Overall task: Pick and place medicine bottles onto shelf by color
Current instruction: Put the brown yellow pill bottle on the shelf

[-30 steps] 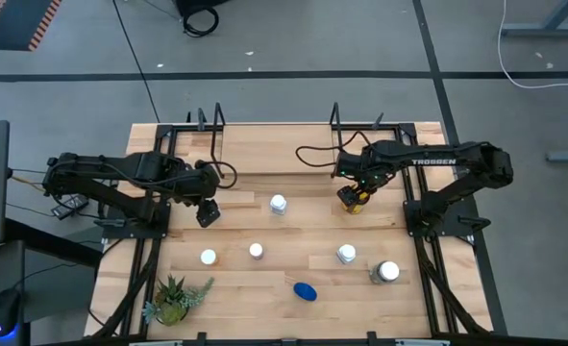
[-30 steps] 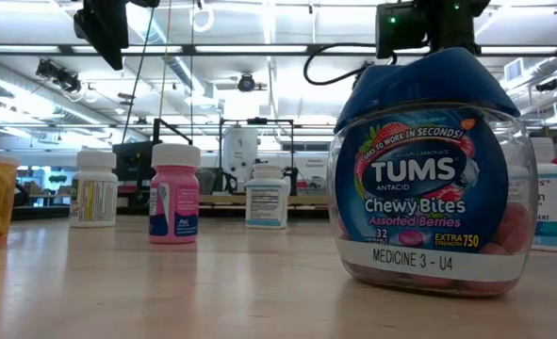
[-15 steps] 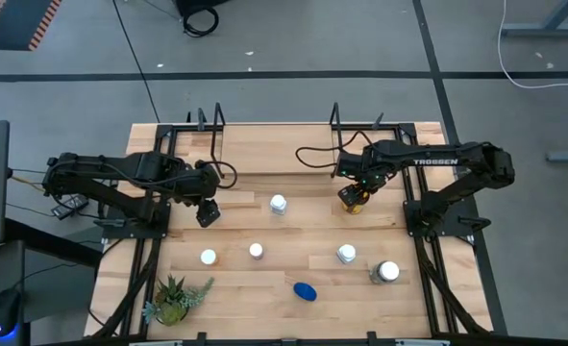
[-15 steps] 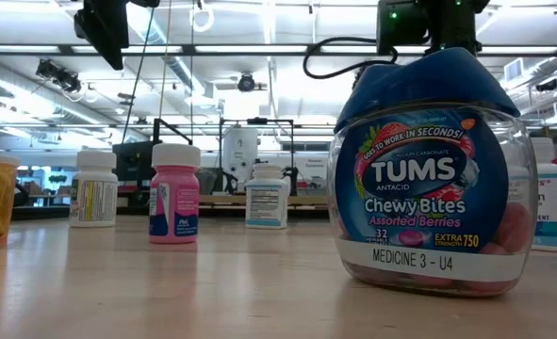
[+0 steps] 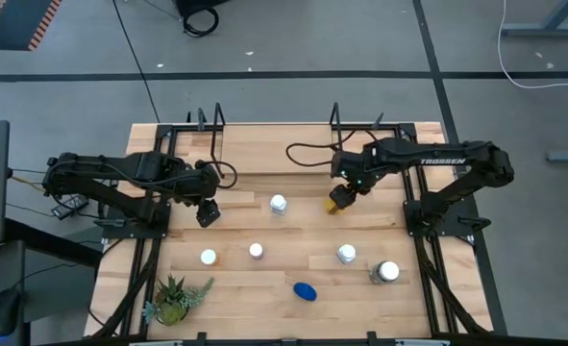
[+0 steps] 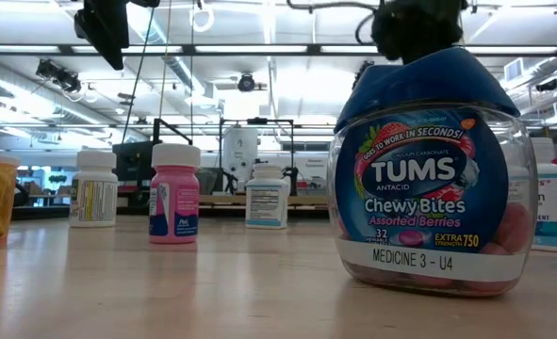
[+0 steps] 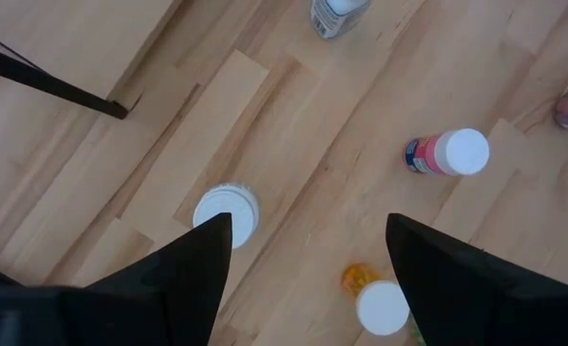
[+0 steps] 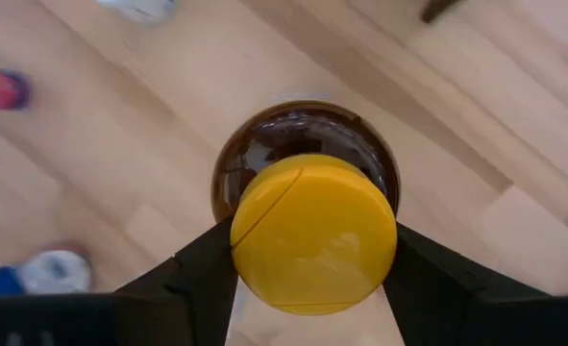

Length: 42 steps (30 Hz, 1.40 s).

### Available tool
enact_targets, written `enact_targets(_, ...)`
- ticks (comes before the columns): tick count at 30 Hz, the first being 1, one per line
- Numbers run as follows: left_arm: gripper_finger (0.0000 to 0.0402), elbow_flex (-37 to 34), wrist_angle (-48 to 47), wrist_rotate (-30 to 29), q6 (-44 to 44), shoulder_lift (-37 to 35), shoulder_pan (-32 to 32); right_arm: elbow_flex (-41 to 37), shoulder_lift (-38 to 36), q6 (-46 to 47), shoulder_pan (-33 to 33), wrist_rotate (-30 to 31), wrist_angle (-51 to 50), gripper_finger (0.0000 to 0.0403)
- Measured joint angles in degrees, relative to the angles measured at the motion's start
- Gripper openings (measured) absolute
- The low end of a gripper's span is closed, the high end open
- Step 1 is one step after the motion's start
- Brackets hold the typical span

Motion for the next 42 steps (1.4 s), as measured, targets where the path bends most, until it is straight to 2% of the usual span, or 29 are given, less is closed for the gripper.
enact_targets(6,0.0282,0.0,0.5,0.0,1.1,0.0,0.0,9.6,3.5,-2.9,1.4,0.6,-1.5,0.0224)
enact_targets(10,0.0282,0.0,1.4,0.0,1.8,0.0,0.0,18.8,10.1,-8.5,1.5,0.8,-3.7,0.0224)
enact_targets(16,0.0282,0.0,1.4,0.0,1.8,0.0,0.0,32.5,20.7,-19.4,0.4,5.9,-11.5,0.0224)
enact_targets(19,0.0282,0.0,1.4,0.0,1.8,0.0,0.0,37.0,24.7,-24.3,-1.3,7.9,-13.4,0.0224)
enact_targets(28,0.0282,0.0,1.4,0.0,1.3,0.0,0.0,38.8,30.0,-32.7,-10.9,10.8,-13.0,0.023)
enact_targets(34,0.0282,0.0,1.3,0.0,1.3,0.0,0.0,38.8,30.2,-42.1,-17.5,11.5,-7.7,0.0227)
enact_targets(42,0.0282,0.0,1.3,4.0,1.0,0.0,0.0,38.8,30.2,-53.6,-25.3,10.6,-2.6,0.0226)
